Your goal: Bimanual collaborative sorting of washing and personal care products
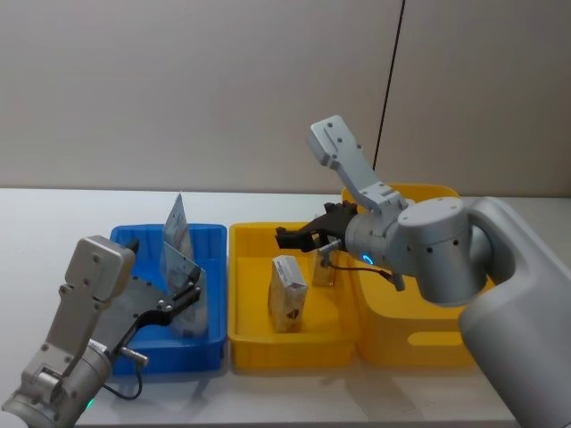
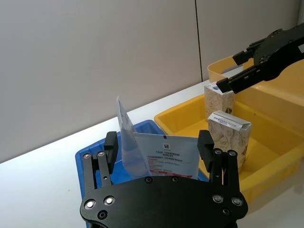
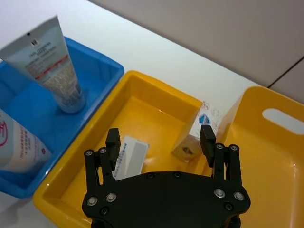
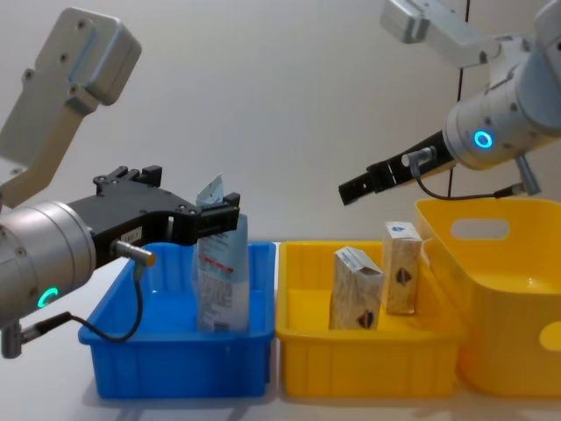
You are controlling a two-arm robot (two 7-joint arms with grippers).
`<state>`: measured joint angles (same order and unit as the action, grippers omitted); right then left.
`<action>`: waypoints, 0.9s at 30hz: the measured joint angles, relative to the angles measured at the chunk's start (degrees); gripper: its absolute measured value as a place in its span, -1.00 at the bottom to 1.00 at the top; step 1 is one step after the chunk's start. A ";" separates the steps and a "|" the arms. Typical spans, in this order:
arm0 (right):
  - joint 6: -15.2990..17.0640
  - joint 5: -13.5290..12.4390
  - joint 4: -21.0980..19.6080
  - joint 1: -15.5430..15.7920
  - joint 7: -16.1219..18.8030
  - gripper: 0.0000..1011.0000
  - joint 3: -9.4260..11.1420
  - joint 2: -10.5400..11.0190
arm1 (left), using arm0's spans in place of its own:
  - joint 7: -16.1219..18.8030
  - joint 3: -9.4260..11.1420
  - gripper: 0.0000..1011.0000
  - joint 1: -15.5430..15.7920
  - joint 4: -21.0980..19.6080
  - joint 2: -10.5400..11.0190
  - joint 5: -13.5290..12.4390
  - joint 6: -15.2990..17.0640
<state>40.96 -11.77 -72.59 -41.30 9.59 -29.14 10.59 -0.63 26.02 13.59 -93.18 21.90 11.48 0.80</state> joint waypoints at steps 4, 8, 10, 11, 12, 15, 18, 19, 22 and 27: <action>3.48 0.96 0.22 -0.71 -1.02 0.98 -0.58 -0.48 | 0.00 0.00 0.98 0.00 0.00 0.00 0.00 0.00; 5.62 1.47 0.93 -1.23 -1.61 0.98 -0.89 -1.01 | 0.00 0.00 0.98 0.00 0.00 0.00 0.00 0.00; 6.54 1.63 1.37 -1.49 -1.83 0.98 -0.94 -1.33 | 0.00 0.00 0.98 0.00 0.00 0.00 0.00 0.00; 6.95 1.65 1.57 -1.59 -1.88 0.98 -0.94 -1.46 | 0.00 0.00 0.98 0.00 0.00 0.00 0.00 0.00; 7.23 1.66 1.82 -1.69 -1.91 0.98 -0.95 -1.62 | 0.00 0.00 0.98 0.00 0.00 0.00 0.00 0.00; 8.31 1.67 2.74 -2.02 -1.96 0.98 -0.86 -2.20 | 0.00 0.00 0.98 0.00 0.00 0.00 0.00 0.00; 9.37 1.66 3.75 -2.37 -1.97 0.98 -0.71 -2.86 | 0.00 0.00 0.98 0.00 0.00 0.00 0.00 0.00; 9.58 1.64 3.89 -2.42 -1.97 0.98 -0.68 -2.94 | 0.00 0.00 0.98 0.00 0.00 0.00 0.00 0.00; 10.37 1.60 4.92 -2.70 -1.93 0.98 -0.56 -3.47 | 0.00 0.00 0.98 0.00 0.00 0.00 0.00 0.00; 11.72 1.50 6.28 -3.10 -1.71 0.98 -0.42 -4.21 | 0.00 0.00 0.98 0.00 0.00 0.00 0.00 0.00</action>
<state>52.68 -10.27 -66.31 -44.40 7.88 -29.56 6.38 -0.63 26.02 13.59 -93.17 21.89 11.48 0.80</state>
